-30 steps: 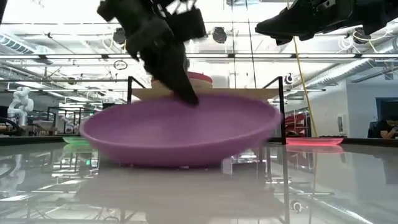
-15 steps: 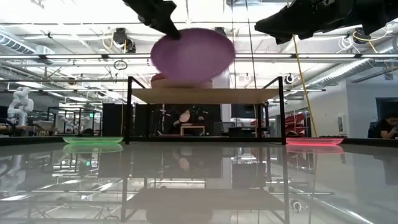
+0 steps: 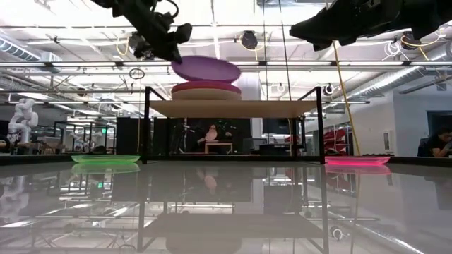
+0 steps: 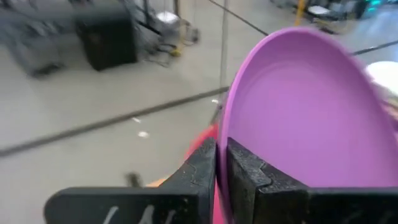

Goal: Place and stack plates onto a shelf
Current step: Stack the purple plate on top of the pink plate on the shelf

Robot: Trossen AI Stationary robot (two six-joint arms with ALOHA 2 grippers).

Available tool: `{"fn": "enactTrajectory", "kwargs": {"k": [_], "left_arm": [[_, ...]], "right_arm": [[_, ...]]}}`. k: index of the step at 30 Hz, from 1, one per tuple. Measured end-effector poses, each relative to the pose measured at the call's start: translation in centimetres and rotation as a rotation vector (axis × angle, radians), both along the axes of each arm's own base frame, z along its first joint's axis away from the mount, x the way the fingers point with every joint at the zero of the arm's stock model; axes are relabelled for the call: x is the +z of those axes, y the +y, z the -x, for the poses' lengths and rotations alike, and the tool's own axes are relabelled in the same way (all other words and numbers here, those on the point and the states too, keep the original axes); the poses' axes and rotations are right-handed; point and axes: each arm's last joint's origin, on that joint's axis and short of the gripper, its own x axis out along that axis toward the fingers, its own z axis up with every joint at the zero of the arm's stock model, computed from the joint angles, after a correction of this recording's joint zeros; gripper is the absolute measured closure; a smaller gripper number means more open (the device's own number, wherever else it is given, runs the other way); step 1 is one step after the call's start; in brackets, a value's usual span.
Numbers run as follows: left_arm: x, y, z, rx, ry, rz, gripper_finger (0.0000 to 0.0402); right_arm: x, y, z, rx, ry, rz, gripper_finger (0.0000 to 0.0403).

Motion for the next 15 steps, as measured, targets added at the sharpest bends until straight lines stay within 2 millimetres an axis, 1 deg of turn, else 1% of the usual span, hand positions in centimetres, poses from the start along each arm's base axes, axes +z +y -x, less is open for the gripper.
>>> {"fn": "enactTrajectory", "kwargs": {"k": [3,7,12,15], "left_arm": [[-0.37,0.32,-0.38,-0.012,-0.035,0.033,0.0357],[-0.58,0.46,-0.50,-0.017,-0.024,0.034,0.0336],[-0.60,0.29,-0.68,-0.127,0.016,0.023,0.0293],[-0.57,0.27,-0.73,-0.142,0.026,0.012,0.0264]], "right_arm": [[-0.02,0.00,0.00,0.000,0.002,0.001,0.0342],[-0.02,0.00,0.00,0.000,0.002,0.001,0.0342],[0.01,0.00,0.00,0.000,-0.001,0.000,0.0342],[0.01,0.00,0.00,0.000,-0.001,0.001,0.0342]]}}
